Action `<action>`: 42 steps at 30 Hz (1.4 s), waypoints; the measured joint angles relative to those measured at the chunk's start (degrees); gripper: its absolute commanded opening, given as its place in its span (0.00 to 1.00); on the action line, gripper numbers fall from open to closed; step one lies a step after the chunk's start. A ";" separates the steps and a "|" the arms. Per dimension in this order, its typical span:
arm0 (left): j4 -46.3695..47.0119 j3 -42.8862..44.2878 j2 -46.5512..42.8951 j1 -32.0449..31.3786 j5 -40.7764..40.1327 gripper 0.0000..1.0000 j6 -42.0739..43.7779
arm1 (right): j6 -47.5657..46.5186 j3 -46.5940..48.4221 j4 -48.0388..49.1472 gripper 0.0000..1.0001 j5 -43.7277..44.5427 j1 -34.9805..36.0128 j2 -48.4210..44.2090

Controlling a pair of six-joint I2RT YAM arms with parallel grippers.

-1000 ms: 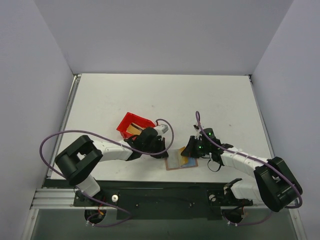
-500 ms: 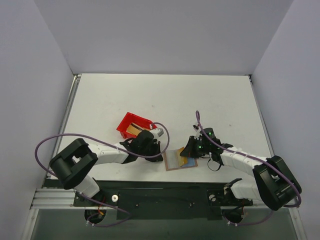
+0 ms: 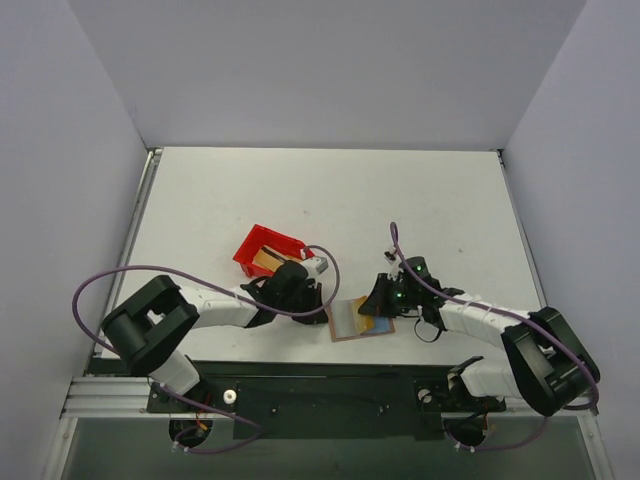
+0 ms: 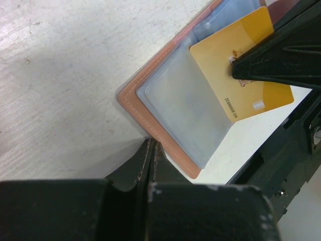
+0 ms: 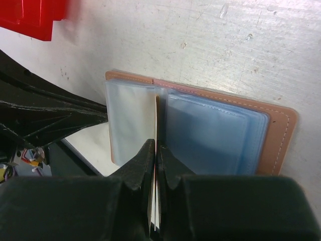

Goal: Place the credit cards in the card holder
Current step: Insert the credit card into the card holder.

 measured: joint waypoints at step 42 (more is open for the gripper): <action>-0.33 3.26 3.37 0.07 2.10 0.00 -0.15 | 0.63 -1.81 15.65 0.00 -12.28 -1.75 9.68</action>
